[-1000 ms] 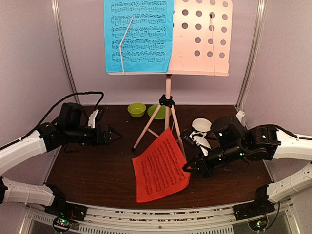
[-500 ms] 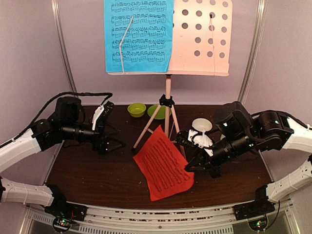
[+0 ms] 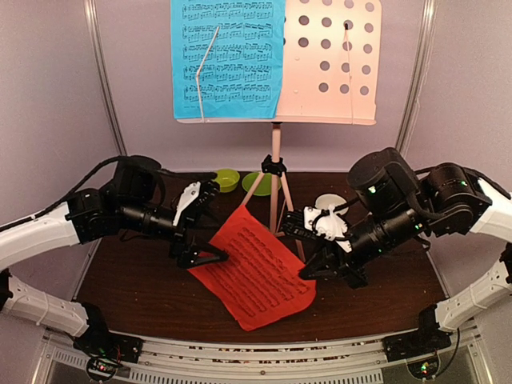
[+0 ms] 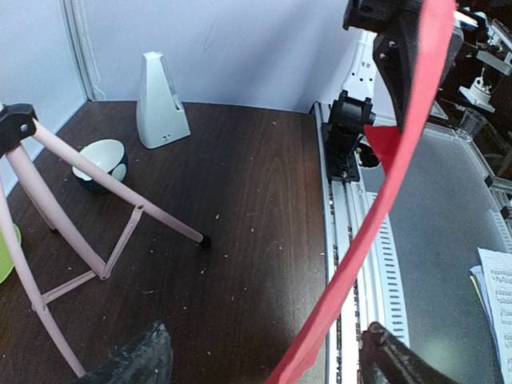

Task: Set up the instrument practice props

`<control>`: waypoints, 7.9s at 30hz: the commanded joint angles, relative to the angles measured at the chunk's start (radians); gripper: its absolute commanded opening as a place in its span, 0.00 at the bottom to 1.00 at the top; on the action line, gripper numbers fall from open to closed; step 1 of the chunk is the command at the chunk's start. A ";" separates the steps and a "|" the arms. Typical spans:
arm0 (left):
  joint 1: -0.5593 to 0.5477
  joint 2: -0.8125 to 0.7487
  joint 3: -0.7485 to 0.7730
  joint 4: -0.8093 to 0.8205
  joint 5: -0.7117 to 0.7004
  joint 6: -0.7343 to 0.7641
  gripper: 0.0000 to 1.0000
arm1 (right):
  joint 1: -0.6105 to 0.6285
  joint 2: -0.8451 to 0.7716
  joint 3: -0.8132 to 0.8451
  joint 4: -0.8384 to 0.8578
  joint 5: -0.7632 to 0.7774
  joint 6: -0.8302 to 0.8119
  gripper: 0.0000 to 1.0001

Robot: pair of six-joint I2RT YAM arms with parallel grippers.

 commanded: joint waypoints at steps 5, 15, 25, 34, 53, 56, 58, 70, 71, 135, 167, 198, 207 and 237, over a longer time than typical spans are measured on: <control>-0.021 -0.036 0.003 0.003 0.040 0.000 0.69 | 0.006 -0.027 0.029 -0.023 0.055 -0.010 0.00; 0.107 -0.242 -0.256 0.387 -0.080 -0.385 0.86 | -0.032 -0.232 -0.103 0.346 0.164 0.144 0.00; 0.114 -0.173 -0.245 0.678 -0.077 -0.512 0.89 | -0.032 -0.340 -0.078 0.442 0.210 0.172 0.00; 0.114 -0.095 -0.271 0.989 -0.116 -0.714 0.94 | -0.031 -0.398 -0.077 0.477 0.206 0.212 0.00; 0.087 0.047 -0.146 1.257 -0.040 -0.958 0.04 | -0.032 -0.460 -0.233 0.546 0.254 0.250 0.00; 0.088 0.000 -0.127 1.098 -0.052 -0.871 0.00 | -0.032 -0.499 -0.286 0.581 0.281 0.276 0.00; 0.088 -0.031 -0.122 1.025 -0.064 -0.831 0.00 | -0.032 -0.517 -0.313 0.598 0.293 0.289 0.00; 0.088 -0.128 -0.049 0.663 -0.115 -0.685 0.00 | -0.032 -0.526 -0.354 0.575 0.320 0.294 0.16; 0.088 -0.134 -0.025 0.609 -0.111 -0.651 0.00 | -0.032 -0.536 -0.382 0.585 0.331 0.301 0.24; -0.017 0.012 0.507 -0.371 -0.092 0.039 0.18 | -0.042 -0.085 -0.174 0.609 0.129 -0.050 0.00; -0.155 0.081 0.384 0.334 -0.053 -0.260 0.46 | -0.149 -0.364 -0.176 0.744 0.080 0.195 0.00; -0.064 0.569 1.410 -0.101 -0.710 -0.372 0.00 | -0.401 0.036 0.451 0.557 0.664 0.186 0.45; -0.026 0.551 1.401 -0.104 -0.679 -0.322 0.00 | -0.453 0.165 0.581 0.503 0.662 0.277 0.52; -0.015 0.619 1.399 0.115 -0.662 -0.164 0.00 | -0.472 0.090 0.269 0.934 0.477 0.140 0.00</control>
